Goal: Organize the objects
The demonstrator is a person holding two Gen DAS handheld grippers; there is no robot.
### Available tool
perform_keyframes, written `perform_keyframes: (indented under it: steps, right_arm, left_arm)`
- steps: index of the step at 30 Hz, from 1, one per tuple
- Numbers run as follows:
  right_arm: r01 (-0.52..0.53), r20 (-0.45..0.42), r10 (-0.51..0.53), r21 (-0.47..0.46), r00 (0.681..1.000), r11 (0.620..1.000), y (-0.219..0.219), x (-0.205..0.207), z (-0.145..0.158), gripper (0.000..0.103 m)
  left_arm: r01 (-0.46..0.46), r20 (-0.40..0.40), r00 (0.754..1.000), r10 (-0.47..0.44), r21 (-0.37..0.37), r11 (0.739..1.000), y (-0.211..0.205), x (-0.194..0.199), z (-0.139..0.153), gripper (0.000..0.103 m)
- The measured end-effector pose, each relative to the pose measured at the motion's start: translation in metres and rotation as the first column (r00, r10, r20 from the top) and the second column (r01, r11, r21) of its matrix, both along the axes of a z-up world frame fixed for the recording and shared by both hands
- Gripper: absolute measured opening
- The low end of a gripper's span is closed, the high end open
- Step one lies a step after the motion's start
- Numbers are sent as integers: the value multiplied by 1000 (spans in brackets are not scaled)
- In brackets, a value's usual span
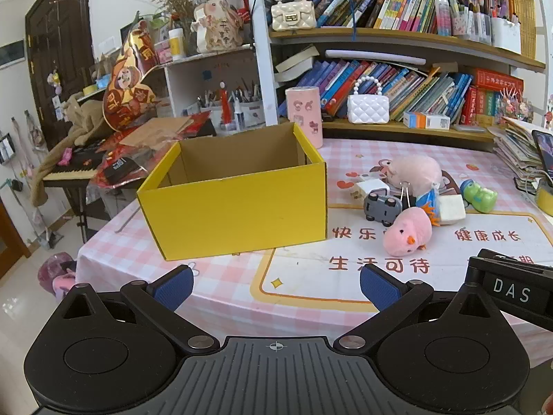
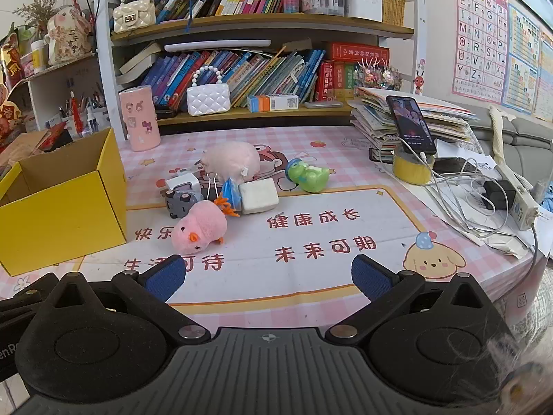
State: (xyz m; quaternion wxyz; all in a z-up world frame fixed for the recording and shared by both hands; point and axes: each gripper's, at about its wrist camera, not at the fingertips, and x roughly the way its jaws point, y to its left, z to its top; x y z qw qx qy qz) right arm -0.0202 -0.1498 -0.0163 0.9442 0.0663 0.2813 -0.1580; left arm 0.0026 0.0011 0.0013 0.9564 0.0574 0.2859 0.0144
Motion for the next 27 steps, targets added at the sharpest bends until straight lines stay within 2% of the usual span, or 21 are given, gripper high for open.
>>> perform_keyframes:
  steps: [27]
  right_arm:
    - [16,-25,-16,18,1000,1000,-3,11,-7,103]
  left_arm:
    - [22,-33,999,-22,-2,1000,-3,13,-8,103]
